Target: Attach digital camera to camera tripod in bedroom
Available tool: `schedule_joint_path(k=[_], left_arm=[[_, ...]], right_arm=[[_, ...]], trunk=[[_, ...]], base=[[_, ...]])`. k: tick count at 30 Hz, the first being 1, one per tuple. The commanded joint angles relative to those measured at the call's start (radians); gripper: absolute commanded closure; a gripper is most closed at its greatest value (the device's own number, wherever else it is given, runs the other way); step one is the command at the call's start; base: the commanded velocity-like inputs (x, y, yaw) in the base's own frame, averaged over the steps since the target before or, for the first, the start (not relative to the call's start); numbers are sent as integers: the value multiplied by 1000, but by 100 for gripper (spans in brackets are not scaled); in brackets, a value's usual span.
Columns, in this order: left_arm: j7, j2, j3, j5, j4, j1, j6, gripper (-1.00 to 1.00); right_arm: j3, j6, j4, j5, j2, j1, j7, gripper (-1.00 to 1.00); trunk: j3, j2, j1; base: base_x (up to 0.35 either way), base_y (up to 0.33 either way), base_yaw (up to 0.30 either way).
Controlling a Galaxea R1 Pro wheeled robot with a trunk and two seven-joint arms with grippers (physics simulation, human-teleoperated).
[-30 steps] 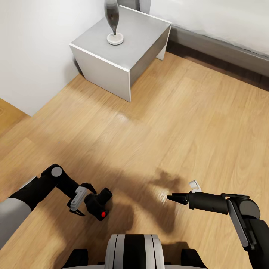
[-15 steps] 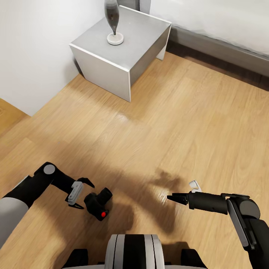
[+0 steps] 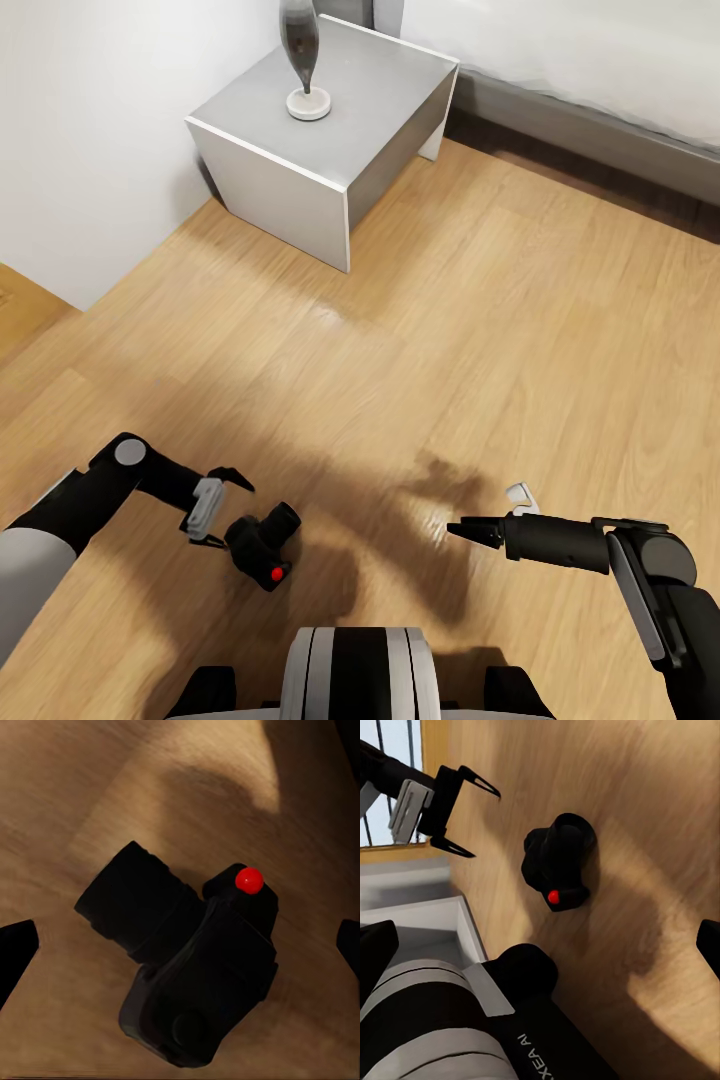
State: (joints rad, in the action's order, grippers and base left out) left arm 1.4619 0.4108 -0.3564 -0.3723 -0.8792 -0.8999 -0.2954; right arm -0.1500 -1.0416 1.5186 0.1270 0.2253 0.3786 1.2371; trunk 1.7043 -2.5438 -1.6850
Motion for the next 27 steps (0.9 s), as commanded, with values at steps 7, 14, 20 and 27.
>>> schedule_joint_path(k=[7, 14, 20, 27], left_arm=[[-131, -19, 1, -133, 28, -1, -7, -100], [-198, -74, 2, -249, 109, -1, -12, -100], [-218, -94, 2, -281, 133, -1, -50, -100], [-224, -91, 1, -291, 142, -1, -87, -100]], right_arm=[[0, -6, 0, 2, 0, 0, 2, -100], [0, -6, 0, 3, 0, 0, 2, -100], [0, -6, 0, 3, 0, 0, 2, -100], [0, -6, 0, 3, 0, 0, 2, -100]], trunk=[[1, 0, 0], [1, 0, 0], [1, 0, 0], [1, 0, 0]], base=[[0, 0, 0], [0, 0, 0], [0, 0, 0], [0, 0, 0]])
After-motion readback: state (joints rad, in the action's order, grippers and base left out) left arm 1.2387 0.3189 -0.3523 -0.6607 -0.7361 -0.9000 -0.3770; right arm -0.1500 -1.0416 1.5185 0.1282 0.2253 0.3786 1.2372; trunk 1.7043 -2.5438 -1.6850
